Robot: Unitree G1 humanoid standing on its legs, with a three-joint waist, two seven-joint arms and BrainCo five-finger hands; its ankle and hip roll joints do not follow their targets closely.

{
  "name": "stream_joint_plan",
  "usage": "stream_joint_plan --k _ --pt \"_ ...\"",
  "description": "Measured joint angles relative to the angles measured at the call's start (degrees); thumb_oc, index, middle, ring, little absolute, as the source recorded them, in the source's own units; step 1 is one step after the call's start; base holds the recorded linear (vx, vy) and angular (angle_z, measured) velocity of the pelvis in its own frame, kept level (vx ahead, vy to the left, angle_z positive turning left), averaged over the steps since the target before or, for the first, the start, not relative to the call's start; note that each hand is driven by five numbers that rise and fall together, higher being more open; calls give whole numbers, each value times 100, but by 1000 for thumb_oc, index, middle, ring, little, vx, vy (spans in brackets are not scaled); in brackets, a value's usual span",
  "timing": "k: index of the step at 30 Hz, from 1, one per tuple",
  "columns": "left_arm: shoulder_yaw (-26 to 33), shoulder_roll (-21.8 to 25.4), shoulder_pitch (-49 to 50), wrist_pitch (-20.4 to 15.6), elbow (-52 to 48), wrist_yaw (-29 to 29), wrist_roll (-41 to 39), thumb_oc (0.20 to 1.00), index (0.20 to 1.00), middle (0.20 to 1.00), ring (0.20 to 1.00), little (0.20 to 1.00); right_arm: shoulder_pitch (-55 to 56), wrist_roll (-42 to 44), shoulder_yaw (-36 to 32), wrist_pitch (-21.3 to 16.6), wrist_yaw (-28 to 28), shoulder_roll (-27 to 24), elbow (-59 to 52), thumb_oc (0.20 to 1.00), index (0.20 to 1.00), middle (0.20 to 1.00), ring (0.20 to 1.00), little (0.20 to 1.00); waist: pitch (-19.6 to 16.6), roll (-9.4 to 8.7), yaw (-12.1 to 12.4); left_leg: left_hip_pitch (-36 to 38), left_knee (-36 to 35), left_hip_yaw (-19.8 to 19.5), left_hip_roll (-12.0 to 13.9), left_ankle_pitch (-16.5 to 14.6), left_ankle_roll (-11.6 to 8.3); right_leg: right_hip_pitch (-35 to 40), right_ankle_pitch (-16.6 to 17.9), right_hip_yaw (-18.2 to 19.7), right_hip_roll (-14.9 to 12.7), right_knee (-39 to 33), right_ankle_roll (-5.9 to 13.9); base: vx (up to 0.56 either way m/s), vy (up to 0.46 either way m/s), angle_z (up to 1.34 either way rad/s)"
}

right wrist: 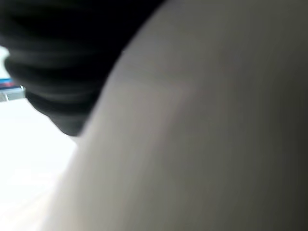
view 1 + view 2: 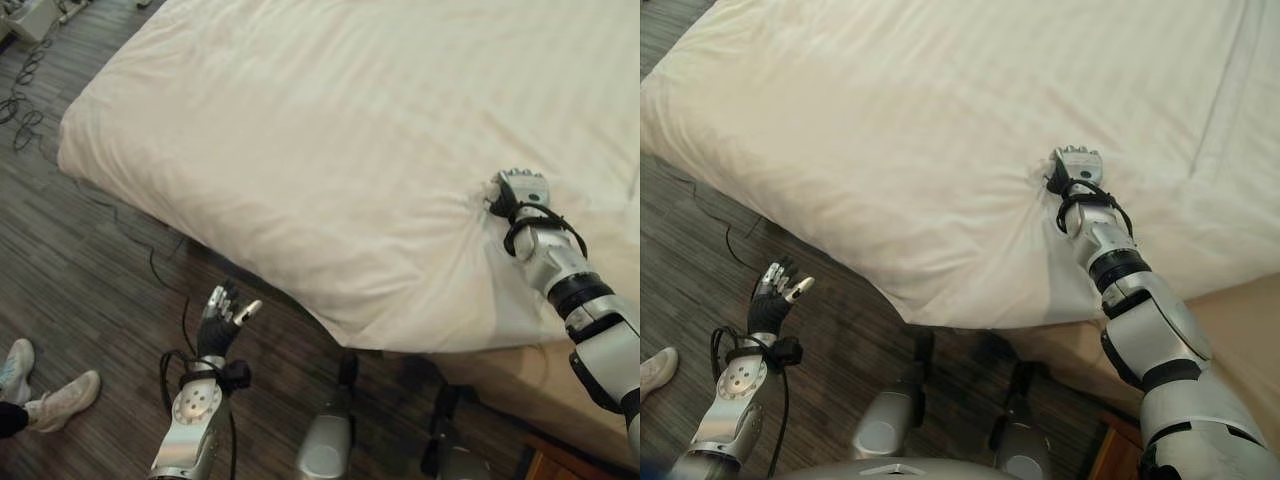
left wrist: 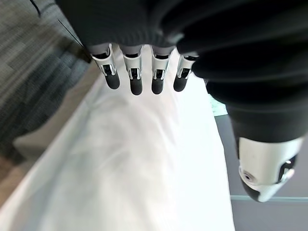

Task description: Making the bed.

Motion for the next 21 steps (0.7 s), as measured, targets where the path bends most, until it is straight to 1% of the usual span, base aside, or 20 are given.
stream_joint_plan --k 1,2,3,4,5,6,8,9,10,11,14,16,19,21 --pt "-1 -3 -31 6 -71 0 9 1000 1000 1000 1000 1000 277 178 -348 -17 -16 -9 -497 200 200 200 200 200 46 -73 -93 99 1 10 15 -33 -23 95 -23 13 9 0 1 74 97 -10" --pt "5 -19 -61 45 -145 -17 24 1000 1000 1000 1000 1000 890 342 -940 -29 -4 -26 -1315 200 200 200 200 200 100 -189 -167 233 0 46 13 -90 -49 210 -45 51 9 1 1 63 94 -4" --pt "24 -26 -15 66 -208 -19 46 1000 1000 1000 1000 1000 1433 417 -1357 -96 -45 1 -1936 200 200 200 200 200 119 -270 -243 320 -16 51 23 -126 -45 292 -66 58 10 -1 6 52 80 -11" --pt "65 -26 31 88 -216 -20 62 1000 1000 1000 1000 1000 1805 436 -1546 -154 -56 10 -2297 200 200 200 200 200 94 -338 -260 387 -32 110 25 -147 -19 334 -84 99 -28 -17 1 39 74 -22" --pt "76 -34 68 129 -207 -25 67 1000 1000 1000 1000 1000 2151 438 -1714 -195 -47 -15 -2531 200 200 200 200 200 102 -444 -376 479 -20 189 25 -182 -22 375 -121 177 -8 -12 -24 33 59 -24" --pt "113 -73 95 168 -190 -31 76 1000 1000 1000 1000 1000 2572 440 -1979 -225 -42 10 -2795 200 200 200 200 200 84 -479 -409 519 -32 204 21 -189 -13 419 -121 180 -43 -15 -25 39 66 -25" --pt "193 -136 109 261 -131 -28 102 1000 1000 1000 1000 1000 3188 442 -2285 -203 -21 12 -2984 200 200 200 200 200 54 -600 -680 599 -1 328 15 -205 -5 409 -135 305 -27 1 0 26 59 -22" --pt "268 -213 163 300 -96 -30 113 1000 1000 1000 1000 1000 3575 445 -2634 -225 -24 226 -3272 200 200 200 200 200 35 -576 -679 640 -36 344 31 -200 7 457 -104 305 -40 -18 -34 1 57 -25" --pt "292 -260 147 329 -27 -16 114 1000 1000 1000 1000 1000 3852 444 -2648 -233 -29 245 -3309 200 200 200 200 200 -7 -620 -789 700 -37 413 41 -226 -12 476 -118 373 -34 -19 -18 19 68 -19" --pt "318 -289 208 344 -23 -17 115 1000 1000 1000 1000 1000 3972 444 -2652 -238 -5 263 -3309 200 200 200 200 200 -23 -636 -801 740 -36 453 47 -241 -1 490 -118 402 -30 -20 -18 16 54 -34" --pt "385 -394 329 388 58 -29 124 1000 1000 1000 1000 1000 4714 447 -2773 -290 50 414 -3343 200 200 200 200 200 -218 -742 -994 861 -35 637 92 -276 -15 481 -122 580 18 -22 -12 19 46 -29" --pt "398 -404 450 485 110 -36 130 1000 1000 1000 1000 1000 5130 555 -2847 -365 110 571 -3327 200 200 200 200 200 -392 -773 -1116 911 -36 714 101 -295 -2 484 -121 651 29 -25 -12 7 32 -19" --pt "438 -407 667 510 173 -44 313 1000 1000 1000 1000 1000 5404 676 -2882 -382 133 673 -3206 200 200 200 200 200 -572 -782 -1189 1029 -37 880 96 -339 3 508 -116 781 8 -28 -10 -2 15 -28" --pt "455 -406 747 511 178 -49 330 1000 1000 1000 1000 1000 5620 671 -2933 -391 139 677 -3141 200 200 200 200 200 -699 -774 -1231 1052 -37 932 95 -359 -10 503 -113 779 -9 -30 -8 3 2 -14"
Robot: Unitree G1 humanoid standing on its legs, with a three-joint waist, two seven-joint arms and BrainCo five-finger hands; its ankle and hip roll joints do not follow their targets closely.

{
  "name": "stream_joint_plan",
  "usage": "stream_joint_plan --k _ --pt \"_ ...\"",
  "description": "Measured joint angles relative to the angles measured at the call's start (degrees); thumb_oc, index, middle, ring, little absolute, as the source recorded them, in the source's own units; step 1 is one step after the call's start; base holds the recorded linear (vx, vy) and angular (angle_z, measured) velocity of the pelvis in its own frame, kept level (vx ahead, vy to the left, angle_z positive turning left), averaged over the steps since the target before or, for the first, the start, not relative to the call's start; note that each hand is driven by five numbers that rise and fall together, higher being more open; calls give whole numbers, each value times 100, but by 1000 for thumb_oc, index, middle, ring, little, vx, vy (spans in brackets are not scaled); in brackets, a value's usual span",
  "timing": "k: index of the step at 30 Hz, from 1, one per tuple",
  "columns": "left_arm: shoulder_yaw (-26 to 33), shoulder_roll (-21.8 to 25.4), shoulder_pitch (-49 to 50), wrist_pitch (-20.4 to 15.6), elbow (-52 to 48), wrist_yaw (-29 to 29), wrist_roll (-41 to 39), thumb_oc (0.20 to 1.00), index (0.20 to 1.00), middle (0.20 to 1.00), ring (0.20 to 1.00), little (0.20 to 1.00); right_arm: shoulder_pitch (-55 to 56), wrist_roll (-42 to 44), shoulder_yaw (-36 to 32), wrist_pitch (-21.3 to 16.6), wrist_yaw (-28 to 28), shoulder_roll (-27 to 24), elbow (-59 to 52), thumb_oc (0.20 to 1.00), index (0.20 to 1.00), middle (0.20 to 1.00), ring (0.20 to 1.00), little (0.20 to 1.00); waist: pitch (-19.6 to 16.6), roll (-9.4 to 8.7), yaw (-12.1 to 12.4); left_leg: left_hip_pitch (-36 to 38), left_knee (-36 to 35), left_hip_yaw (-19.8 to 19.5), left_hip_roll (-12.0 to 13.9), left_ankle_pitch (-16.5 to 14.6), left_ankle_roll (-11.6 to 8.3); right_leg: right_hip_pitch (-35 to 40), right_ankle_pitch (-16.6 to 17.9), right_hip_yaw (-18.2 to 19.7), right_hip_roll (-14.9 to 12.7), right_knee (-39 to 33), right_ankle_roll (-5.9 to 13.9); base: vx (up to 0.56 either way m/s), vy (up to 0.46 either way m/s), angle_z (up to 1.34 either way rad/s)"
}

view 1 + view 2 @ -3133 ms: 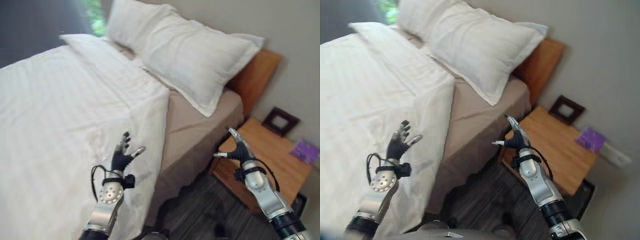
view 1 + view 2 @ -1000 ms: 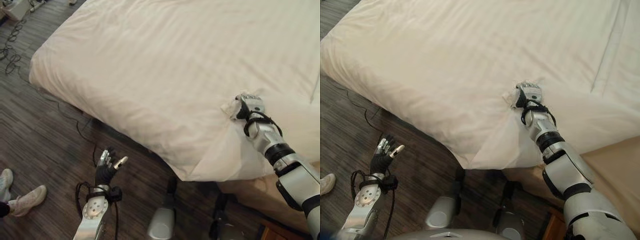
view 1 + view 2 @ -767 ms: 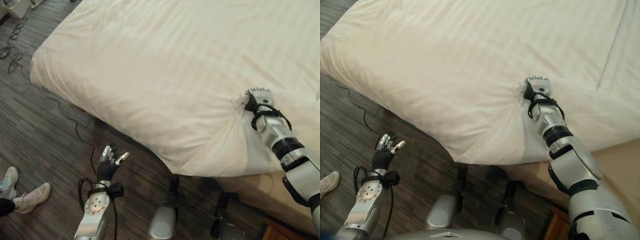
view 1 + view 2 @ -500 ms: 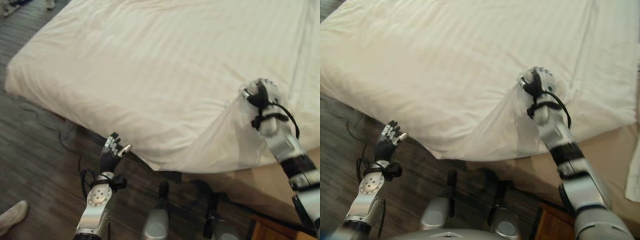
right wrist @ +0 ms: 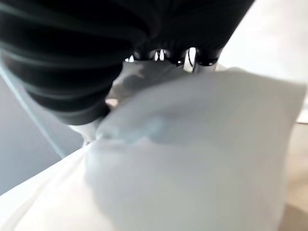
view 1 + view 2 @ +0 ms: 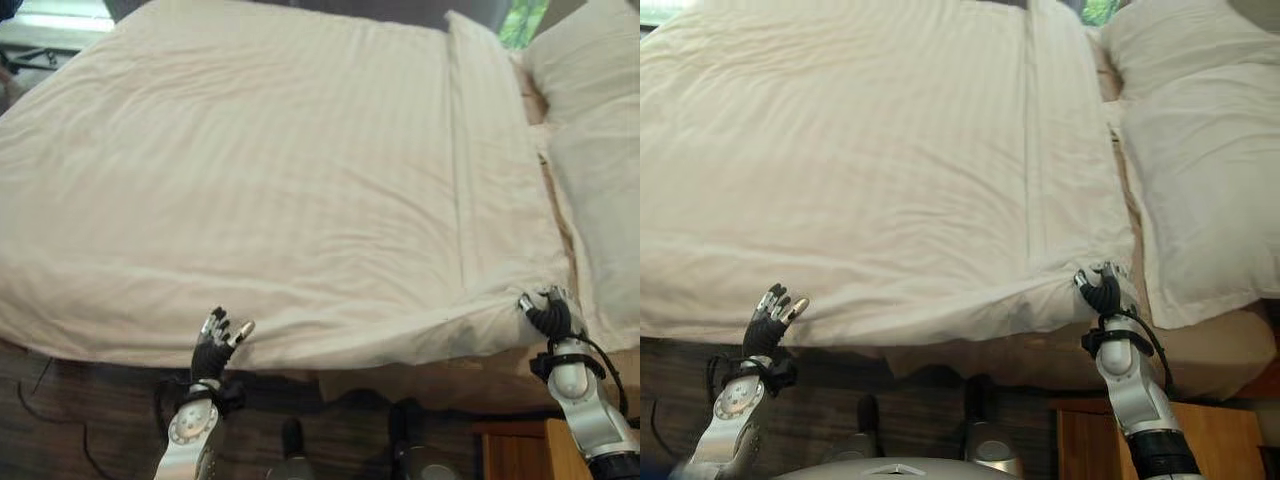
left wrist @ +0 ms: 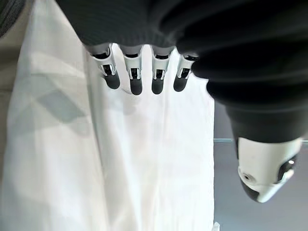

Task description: Making the bed.

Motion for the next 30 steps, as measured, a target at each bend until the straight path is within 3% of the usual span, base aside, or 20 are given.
stream_joint_plan --k 1,2,3,4,11,18,22,25,26,27,29,30 --pt "6 0 36 0 -1 0 0 1000 1000 1000 1000 1000 171 -7 -25 -6 0 2 43 294 294 294 294 294 -72 6 -43 3 0 4 -2 1 1 -8 2 4 -1 0 3 0 0 0" --pt "8 0 68 1 0 0 0 1000 1000 1000 1000 1000 186 -7 -26 -5 2 2 76 492 492 492 492 492 -99 11 -50 2 0 4 -2 0 0 -2 1 2 -3 0 3 0 0 0" --pt "8 -5 145 1 -1 -2 0 1000 1000 1000 1000 1000 293 -7 -31 4 3 14 214 903 903 903 903 903 -152 21 -72 5 0 10 0 -1 -1 -6 2 5 -4 0 3 -3 -9 -3" --pt "8 -15 191 3 0 -3 -1 1000 1000 1000 1000 1000 364 -7 -41 25 1 18 367 1000 1000 1000 1000 1000 -182 26 -80 6 0 22 0 0 0 -10 3 3 -7 -1 4 -2 -23 -7" --pt "-13 -146 286 55 41 -108 -17 1000 1000 1000 1000 1000 632 299 -80 272 6 568 2501 1000 1000 1000 1000 1000 -295 117 -88 9 0 81 8 3 4 -36 30 1 -22 -1 36 16 -32 -5" --pt "-203 -145 147 72 473 -119 -89 1000 1000 1000 1000 1000 200 912 149 430 4 896 5606 1000 1000 1000 1000 1000 -347 192 -79 -1 -1 125 104 3 4 -34 31 -72 30 -2 37 14 -27 -3" --pt "-371 -135 130 70 471 -141 -102 1000 1000 1000 1000 1000 -55 1126 124 552 157 786 6880 1000 1000 1000 1000 1000 -360 206 -51 -31 -1 99 153 2 3 -5 30 -239 39 -2 37 45 -29 12" --pt "-366 -106 128 64 472 -138 -102 1000 1000 1000 1000 1000 -89 1158 -72 631 204 419 6846 1000 1000 1000 1000 1000 -369 183 -67 -48 -1 21 154 4 2 9 29 -308 40 -2 35 2 6 11" --pt "-342 -93 143 61 472 -136 -102 1000 1000 1000 1000 1000 -62 1254 -342 654 217 162 6397 539 539 539 539 539 -366 192 -75 -51 -1 36 155 4 2 -4 30 -298 42 -3 36 -6 8 -6" --pt "-344 -74 130 61 474 -134 -102 1000 1000 1000 1000 1000 -50 1268 -390 571 149 -71 6107 200 200 200 200 200 -368 195 -79 -66 -1 40 150 5 3 -22 30 -294 36 -3 36 -13 22 -4" --pt "-297 -69 157 51 450 -134 -100 1000 1000 1000 1000 1000 -38 1268 -568 620 70 -476 5108 200 200 200 200 200 -382 163 -73 -75 -1 44 160 5 3 -19 30 -303 46 -3 36 -4 43 -4" --pt "-138 -121 258 55 395 -127 -99 1000 1000 1000 1000 1000 290 1257 -876 776 55 -696 3205 200 200 200 200 200 -367 192 -124 -59 -1 92 161 5 3 -38 30 -286 52 -4 36 -18 46 -24"
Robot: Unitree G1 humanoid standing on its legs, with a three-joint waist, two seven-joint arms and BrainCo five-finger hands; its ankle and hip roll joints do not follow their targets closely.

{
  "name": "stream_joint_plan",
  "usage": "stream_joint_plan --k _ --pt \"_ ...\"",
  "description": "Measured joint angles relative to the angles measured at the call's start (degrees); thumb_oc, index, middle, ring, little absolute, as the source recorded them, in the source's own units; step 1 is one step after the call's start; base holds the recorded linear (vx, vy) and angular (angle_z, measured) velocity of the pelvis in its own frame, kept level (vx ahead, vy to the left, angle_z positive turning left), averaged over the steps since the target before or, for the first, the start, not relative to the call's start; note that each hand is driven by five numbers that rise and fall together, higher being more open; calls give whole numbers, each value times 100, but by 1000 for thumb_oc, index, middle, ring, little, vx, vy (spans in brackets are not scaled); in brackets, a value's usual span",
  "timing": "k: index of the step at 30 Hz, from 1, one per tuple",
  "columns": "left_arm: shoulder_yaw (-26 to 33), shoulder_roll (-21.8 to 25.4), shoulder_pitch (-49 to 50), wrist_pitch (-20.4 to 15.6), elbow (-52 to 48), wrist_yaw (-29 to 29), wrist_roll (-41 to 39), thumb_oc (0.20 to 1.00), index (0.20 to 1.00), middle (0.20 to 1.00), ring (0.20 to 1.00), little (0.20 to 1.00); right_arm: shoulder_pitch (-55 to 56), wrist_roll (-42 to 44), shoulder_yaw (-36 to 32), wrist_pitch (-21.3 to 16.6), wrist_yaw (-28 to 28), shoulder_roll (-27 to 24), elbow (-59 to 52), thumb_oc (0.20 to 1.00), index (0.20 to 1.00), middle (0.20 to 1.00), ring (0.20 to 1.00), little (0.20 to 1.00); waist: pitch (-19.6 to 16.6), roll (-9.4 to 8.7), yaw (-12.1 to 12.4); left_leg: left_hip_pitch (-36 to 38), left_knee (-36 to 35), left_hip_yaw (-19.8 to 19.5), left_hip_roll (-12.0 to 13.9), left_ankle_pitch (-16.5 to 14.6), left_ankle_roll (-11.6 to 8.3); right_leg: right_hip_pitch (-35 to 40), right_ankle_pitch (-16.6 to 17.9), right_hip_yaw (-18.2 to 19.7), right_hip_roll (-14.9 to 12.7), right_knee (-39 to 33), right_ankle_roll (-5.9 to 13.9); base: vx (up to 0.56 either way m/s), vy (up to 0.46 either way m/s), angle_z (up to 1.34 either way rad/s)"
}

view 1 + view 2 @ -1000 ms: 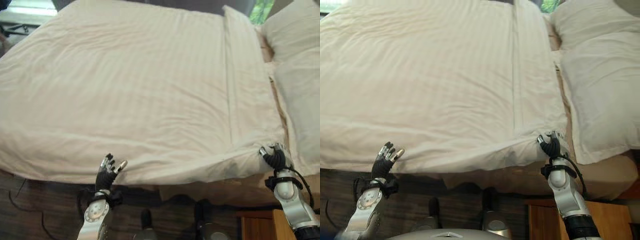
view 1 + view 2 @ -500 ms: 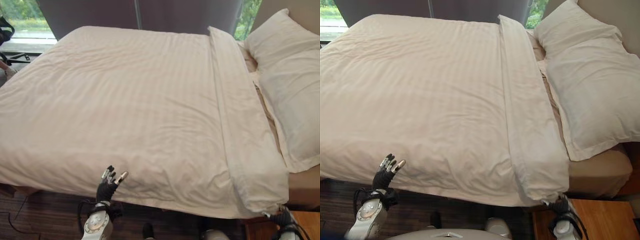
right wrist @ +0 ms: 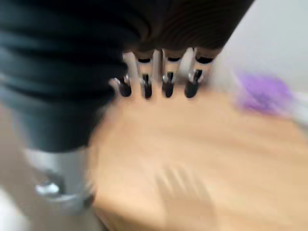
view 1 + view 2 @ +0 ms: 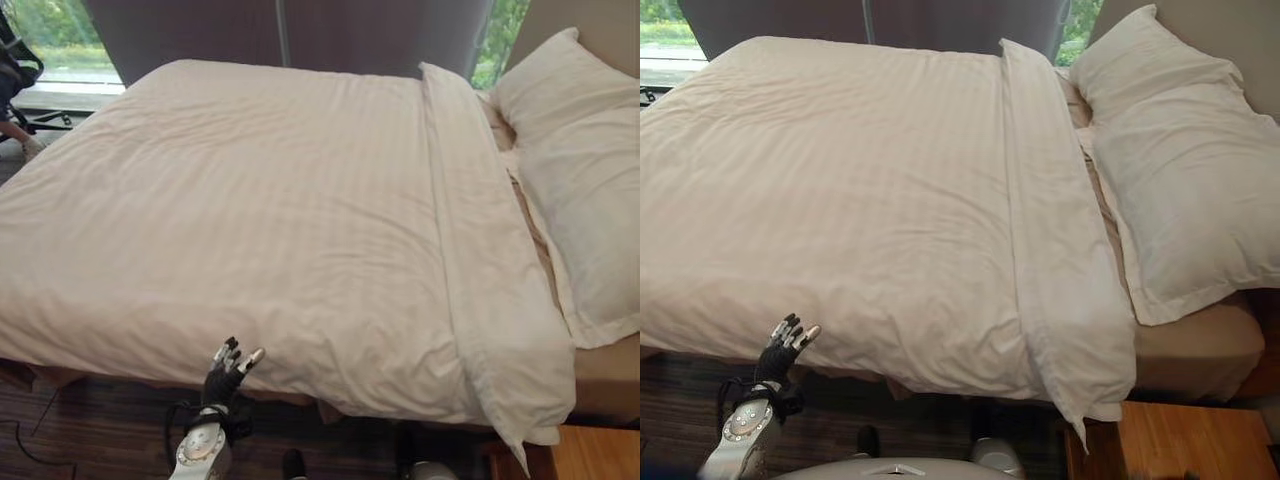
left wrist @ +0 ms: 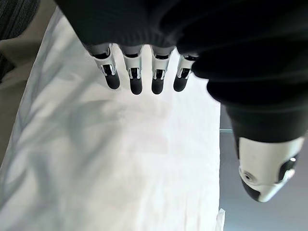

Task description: Making the bed.

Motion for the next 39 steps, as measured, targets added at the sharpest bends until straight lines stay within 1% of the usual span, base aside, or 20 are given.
stream_joint_plan --k 1,3,5,6,7,9,11,13,15,16,17,18,20,22,25,30,32,34,36,39 --pt "89 -30 75 8 9 20 2 1000 1000 1000 1000 1000 58 -137 -163 -235 -211 -262 -1272 200 200 200 200 200 25 14 -41 62 1 71 14 1 2 12 1 5 -8 1 -1 -19 46 -21" --pt "138 -46 64 7 -30 40 9 1000 1000 1000 1000 1000 10 -267 -575 -272 -484 -403 -2686 200 200 200 200 200 -7 18 19 70 2 67 17 2 1 16 0 -17 -8 1 -2 -22 28 2" --pt "140 -60 63 2 -109 67 12 1000 1000 1000 1000 1000 -277 -262 -705 -445 -844 -328 -3419 200 200 200 200 200 -4 -12 73 54 1 54 19 3 3 8 1 -20 0 1 -3 -9 3 8" --pt "126 -66 79 3 -123 83 12 1000 1000 1000 1000 1000 -528 -239 -688 -543 -979 -140 -3634 200 200 200 200 200 -11 -44 90 40 1 50 18 3 3 13 2 -23 -5 1 -3 -19 -20 7" --pt "107 -75 92 6 -129 92 9 1000 1000 1000 1000 1000 -747 -138 -579 -674 -1046 43 -3689 200 200 200 200 200 -16 -66 147 40 1 45 16 6 7 25 5 -25 -13 1 -6 -32 -25 2" --pt "55 -87 103 20 -155 92 7 1000 1000 1000 1000 1000 -1072 746 -292 -950 -1044 530 -3746 200 200 200 200 200 -49 -107 213 49 1 47 8 17 15 23 26 -21 -19 1 -31 -16 -12 -2" --pt "2 -90 77 40 -184 76 2 1000 1000 1000 1000 1000 -1226 2168 95 -1257 -814 944 -3724 200 200 200 200 200 -55 -113 222 56 1 33 5 39 19 37 37 -42 -21 1 -31 -2 -17 8" --pt "-58 -94 96 75 -166 38 -11 1000 1000 1000 1000 1000 -1486 3825 346 -1599 -424 1515 -3678 200 200 200 200 200 -41 -40 302 84 1 16 -3 41 21 77 49 -72 -32 2 -42 20 -21 5" --pt "-160 -107 80 127 -164 12 -13 1000 1000 1000 1000 1000 -1678 4779 479 -1812 -122 1830 -3616 200 200 200 200 200 -31 61 403 73 0 -53 -7 35 15 137 42 -128 -40 1 -37 33 -22 16" --pt "-172 -130 61 135 -153 0 -14 1000 1000 1000 1000 1000 -1844 5249 522 -1955 20 1995 -3573 200 200 200 200 200 -30 106 394 59 1 -102 -9 38 16 154 31 -196 -39 2 -27 17 -15 23" --pt "-165 -146 21 135 -149 -2 -16 1000 1000 1000 1000 1000 -1978 5529 559 -2063 119 2071 -3516 200 200 200 200 200 -18 134 407 70 2 -110 -8 42 20 162 26 -226 -35 2 -24 20 -17 22" --pt "-175 -173 -15 138 -100 -17 -29 1000 1000 1000 1000 1000 -2120 5875 579 -2169 266 2083 -3478 200 200 200 200 200 -11 172 489 66 2 -132 -7 62 45 182 27 -258 -33 2 -15 41 -30 21" --pt "-158 -211 6 133 4 -61 -240 1000 1000 1000 1000 1000 -2348 6350 541 -2486 469 2127 -3477 200 200 200 200 200 -19 236 540 60 2 -253 -14 62 42 263 -10 -378 -44 2 5 43 -54 26" --pt "-165 -221 -7 133 94 -133 -240 1000 1000 1000 1000 1000 -2566 6631 323 -2774 593 2176 -3476 200 200 200 200 200 3 277 612 67 2 -285 -21 58 38 298 -28 -420 -52 2 15 25 -45 15" --pt "-165 -222 5 127 110 -191 -249 1000 1000 1000 1000 1000 -2741 6833 19 -3133 594 2177 -3330 200 200 200 200 200 18 326 668 44 2 -392 -49 58 38 331 -68 -517 -78 2 -8 21 -50 16" --pt "-212 -216 3 128 183 -241 -435 1000 1000 1000 1000 1000 -2872 6863 -451 -3280 374 2173 -2579 200 200 200 200 200 30 475 653 26 1 -405 -89 50 29 328 -78 -534 -121 2 5 9 -31 3" --pt "-280 -199 -12 127 202 -256 -460 1000 1000 1000 1000 1000 -2829 6954 -693 -3259 225 1977 -1675 200 200 200 200 200 36 603 628 24 1 -399 -103 51 31 318 -81 -527 -135 2 9 0 0 0" --pt "-316 -198 -3 127 206 -270 -460 1000 1000 1000 1000 1000 -2781 6963 -872 -3104 69 1826 -1046 200 200 200 200 200 41 738 609 -10 1 -397 -105 48 28 295 -81 -526 -140 2 9 0 0 0" --pt "-320 -202 3 128 209 -329 -460 1000 1000 1000 1000 1000 -2635 6940 -968 -2881 13 1718 -686 200 200 200 200 200 41 889 519 -55 1 -391 -102 52 33 243 -80 -524 -134 2 9 -1 -3 -2" --pt "-340 -212 -6 129 208 -447 -460 1000 1000 1000 1000 1000 -2435 6927 -1092 -2697 15 1667 -298 200 200 200 200 200 50 1051 336 -45 1 -320 -90 57 40 202 -80 -473 -126 1 10 -11 9 -10"
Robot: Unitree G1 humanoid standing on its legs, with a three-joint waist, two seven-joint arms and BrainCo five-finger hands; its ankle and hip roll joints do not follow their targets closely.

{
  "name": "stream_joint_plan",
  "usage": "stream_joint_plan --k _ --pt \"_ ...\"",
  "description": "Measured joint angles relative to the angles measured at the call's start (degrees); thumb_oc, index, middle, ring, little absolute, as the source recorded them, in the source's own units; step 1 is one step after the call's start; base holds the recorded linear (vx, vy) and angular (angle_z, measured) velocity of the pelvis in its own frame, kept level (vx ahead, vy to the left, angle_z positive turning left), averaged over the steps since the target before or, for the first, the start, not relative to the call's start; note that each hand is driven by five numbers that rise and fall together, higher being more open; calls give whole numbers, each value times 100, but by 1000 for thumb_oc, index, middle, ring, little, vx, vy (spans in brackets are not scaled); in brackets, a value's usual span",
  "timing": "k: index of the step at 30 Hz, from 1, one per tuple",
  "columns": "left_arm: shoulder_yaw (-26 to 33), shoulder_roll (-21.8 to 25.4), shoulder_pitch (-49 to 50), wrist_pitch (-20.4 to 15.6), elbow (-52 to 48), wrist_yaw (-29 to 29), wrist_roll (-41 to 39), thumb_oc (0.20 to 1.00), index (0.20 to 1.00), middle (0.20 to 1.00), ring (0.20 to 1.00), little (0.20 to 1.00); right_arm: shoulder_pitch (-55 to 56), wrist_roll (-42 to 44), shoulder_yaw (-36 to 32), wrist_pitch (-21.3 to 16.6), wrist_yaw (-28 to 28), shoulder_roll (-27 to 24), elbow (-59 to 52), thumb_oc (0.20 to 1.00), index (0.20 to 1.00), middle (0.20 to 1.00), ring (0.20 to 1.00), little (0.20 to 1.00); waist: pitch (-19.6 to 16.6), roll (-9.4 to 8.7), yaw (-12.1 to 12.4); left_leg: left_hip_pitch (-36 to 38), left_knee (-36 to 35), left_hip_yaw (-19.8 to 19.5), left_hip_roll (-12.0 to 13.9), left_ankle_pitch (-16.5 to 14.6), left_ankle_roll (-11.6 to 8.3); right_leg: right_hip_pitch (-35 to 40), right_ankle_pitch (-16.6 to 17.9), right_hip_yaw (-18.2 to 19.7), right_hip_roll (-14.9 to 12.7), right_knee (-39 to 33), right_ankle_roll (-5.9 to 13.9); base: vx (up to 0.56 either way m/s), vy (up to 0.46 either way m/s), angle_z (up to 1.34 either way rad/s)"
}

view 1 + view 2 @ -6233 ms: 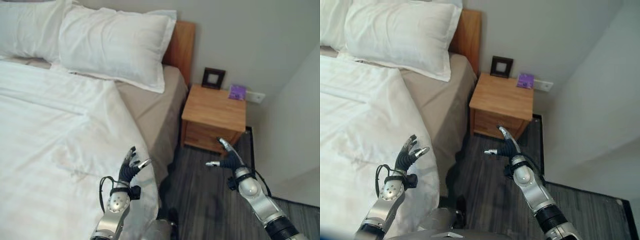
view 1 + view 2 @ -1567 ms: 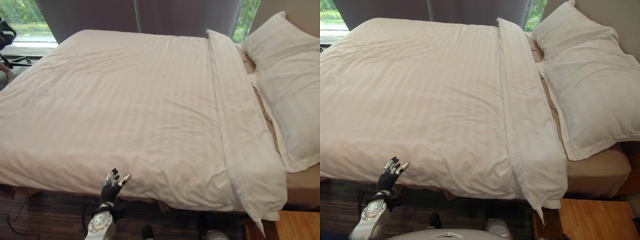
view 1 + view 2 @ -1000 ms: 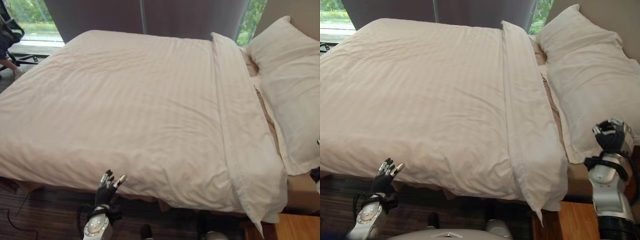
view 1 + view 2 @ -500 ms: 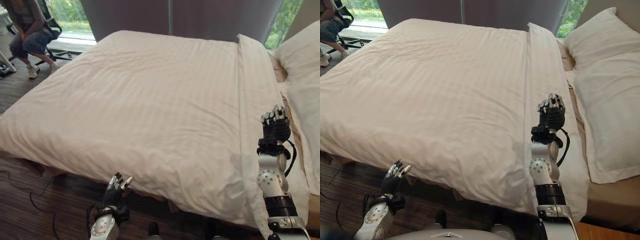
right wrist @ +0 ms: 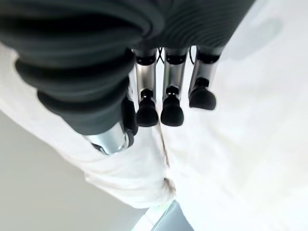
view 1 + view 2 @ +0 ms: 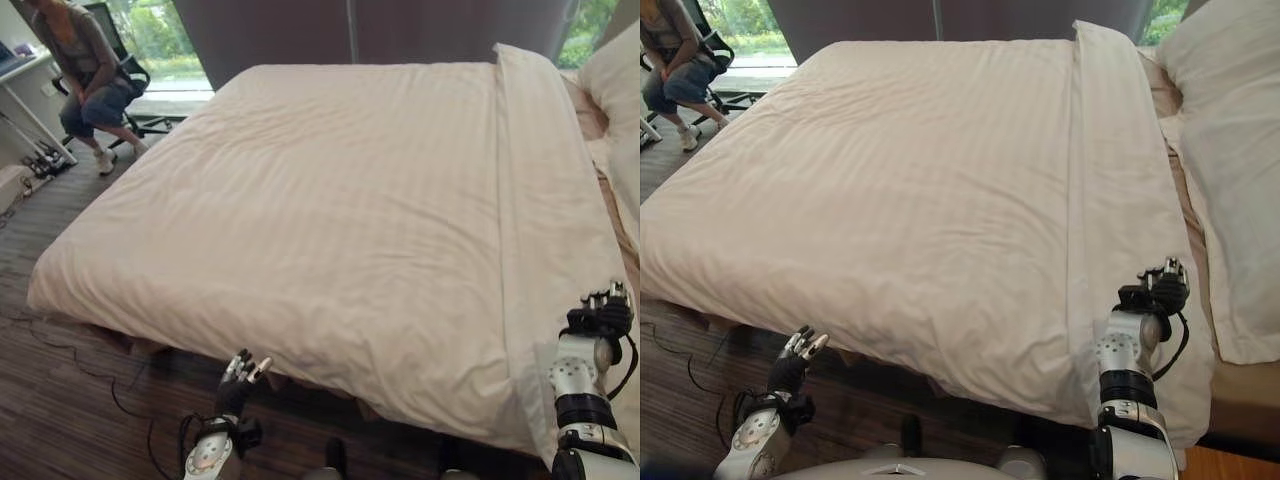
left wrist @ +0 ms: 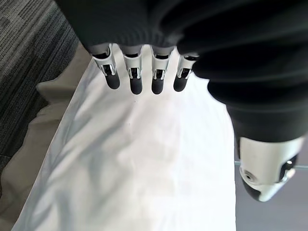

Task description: Making the bed.

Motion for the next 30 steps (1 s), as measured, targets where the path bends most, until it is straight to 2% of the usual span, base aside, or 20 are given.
stream_joint_plan --k 6,9,12,14,16,19,20,22,23,24,25,28,30 --pt "-55 -8 -77 2 -6 -36 0 1000 1000 1000 1000 1000 289 -179 -221 96 76 -7 397 200 200 200 200 200 14 89 -172 16 0 150 15 -30 -38 -83 6 153 12 0 1 0 -5 -14" --pt "-93 -9 -94 4 -67 -37 0 1000 1000 1000 1000 1000 456 -184 -368 94 179 102 601 200 200 200 200 200 70 -9 -271 68 0 234 26 -53 -66 -84 5 224 21 0 1 -6 -25 -10" --pt "-164 -5 -99 5 -74 -39 0 1000 1000 1000 1000 1000 558 -186 -503 112 215 139 1102 200 200 200 200 200 56 -183 -299 89 0 244 29 -89 -112 -86 4 265 24 0 1 -23 -18 -7" --pt "-196 1 -110 5 -104 -39 0 1000 1000 1000 1000 1000 693 -169 -666 235 174 149 1560 200 200 200 200 200 63 -292 -295 89 0 259 25 -91 -111 -91 4 275 21 0 1 -14 6 -2" --pt "-229 9 -91 9 -175 -39 3 1000 1000 1000 1000 1000 1057 -153 -842 546 132 165 2269 200 200 200 200 200 90 -362 -316 93 0 310 16 -99 -107 -111 4 314 14 0 2 -21 25 -7" --pt "-218 9 -80 6 -185 -23 3 1000 1000 1000 1000 1000 1669 -149 -948 849 89 323 2685 200 200 200 200 200 143 -297 -324 104 -1 373 18 -120 -100 -140 5 382 12 0 4 -17 33 -13" --pt "-203 4 -68 6 -193 -17 3 1000 1000 1000 1000 1000 1879 -151 -976 915 87 390 2706 200 200 200 200 200 160 -262 -398 114 0 393 18 -108 -82 -156 22 418 17 1 2 -26 60 -16" --pt "-209 -7 -57 6 -193 -19 5 1000 1000 1000 1000 1000 2012 -154 -986 995 92 392 2718 200 200 200 200 200 226 -341 -570 107 -1 414 22 -126 -107 -183 28 436 23 1 5 -16 36 -12" --pt "-209 -9 -59 6 -199 -26 6 1000 1000 1000 1000 1000 2094 -170 -983 1018 98 377 2717 200 200 200 200 200 225 -307 -614 113 -1 426 28 -125 -106 -177 40 452 30 1 2 -21 36 -9" --pt "-211 -12 -82 6 -206 -30 7 1000 1000 1000 1000 1000 2157 -207 -1003 1041 96 368 2719 667 667 667 667 667 240 -342 -625 128 -1 436 34 -125 -106 -181 42 456 36 1 3 -45 58 -9" --pt "-207 -14 -120 5 -258 -27 8 1000 1000 1000 1000 1000 2182 -416 -1003 1100 18 297 2715 1000 1000 1000 1000 1000 262 -398 -619 136 -1 456 50 -126 -107 -162 43 467 47 0 3 -43 51 -8" --pt "-201 -10 -106 -4 -334 52 12 1000 1000 1000 1000 1000 2175 -1394 -922 1185 -320 -155 2372 1000 1000 1000 1000 1000 277 -501 -598 178 -1 512 59 -126 -107 -149 42 482 46 0 4 -54 42 -7" --pt "-197 -12 -103 -13 -347 98 0 1000 1000 1000 1000 1000 2242 -2234 -474 1319 -591 -542 1237 1000 1000 1000 1000 1000 276 -574 -589 193 -1 523 58 -124 -105 -135 42 487 46 0 4 -39 70 -3"
